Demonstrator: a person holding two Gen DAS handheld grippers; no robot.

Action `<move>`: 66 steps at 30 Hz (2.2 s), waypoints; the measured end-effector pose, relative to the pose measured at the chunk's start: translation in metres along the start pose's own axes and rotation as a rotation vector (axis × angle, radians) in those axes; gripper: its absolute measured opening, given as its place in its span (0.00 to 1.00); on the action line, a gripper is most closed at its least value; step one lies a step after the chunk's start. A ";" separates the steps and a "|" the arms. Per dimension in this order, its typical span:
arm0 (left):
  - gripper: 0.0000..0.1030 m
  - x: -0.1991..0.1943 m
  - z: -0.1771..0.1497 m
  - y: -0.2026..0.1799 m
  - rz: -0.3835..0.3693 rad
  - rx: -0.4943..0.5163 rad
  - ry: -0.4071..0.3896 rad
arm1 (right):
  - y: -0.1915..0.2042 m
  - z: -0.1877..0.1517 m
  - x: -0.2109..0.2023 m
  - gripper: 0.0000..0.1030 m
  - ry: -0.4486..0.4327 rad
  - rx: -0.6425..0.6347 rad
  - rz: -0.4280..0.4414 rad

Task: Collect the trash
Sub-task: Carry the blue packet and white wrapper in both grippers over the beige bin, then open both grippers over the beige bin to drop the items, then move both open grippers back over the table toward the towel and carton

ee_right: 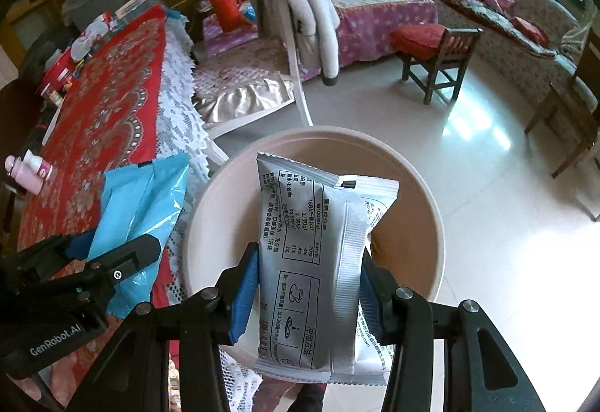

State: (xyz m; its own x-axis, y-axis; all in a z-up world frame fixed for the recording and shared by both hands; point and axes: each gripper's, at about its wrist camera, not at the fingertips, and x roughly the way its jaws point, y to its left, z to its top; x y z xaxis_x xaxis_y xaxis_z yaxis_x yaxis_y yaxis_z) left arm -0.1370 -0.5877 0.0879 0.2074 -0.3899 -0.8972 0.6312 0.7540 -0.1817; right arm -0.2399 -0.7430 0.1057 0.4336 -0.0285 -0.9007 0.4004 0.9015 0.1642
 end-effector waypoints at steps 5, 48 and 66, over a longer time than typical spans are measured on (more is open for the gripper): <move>0.49 0.012 0.002 -0.003 -0.006 -0.002 0.016 | -0.010 0.000 0.004 0.46 0.009 0.009 -0.004; 0.61 0.061 0.006 0.002 -0.147 -0.105 0.148 | -0.048 0.001 0.032 0.49 0.081 0.104 -0.003; 0.66 -0.004 -0.003 0.038 0.020 -0.195 -0.003 | -0.006 0.022 0.032 0.50 0.086 -0.019 0.072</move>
State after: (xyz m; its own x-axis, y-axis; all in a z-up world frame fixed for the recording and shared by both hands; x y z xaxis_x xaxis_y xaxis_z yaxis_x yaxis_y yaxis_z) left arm -0.1158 -0.5559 0.0829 0.2208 -0.3753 -0.9002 0.4703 0.8496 -0.2388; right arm -0.2108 -0.7587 0.0845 0.3891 0.0729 -0.9183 0.3552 0.9079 0.2225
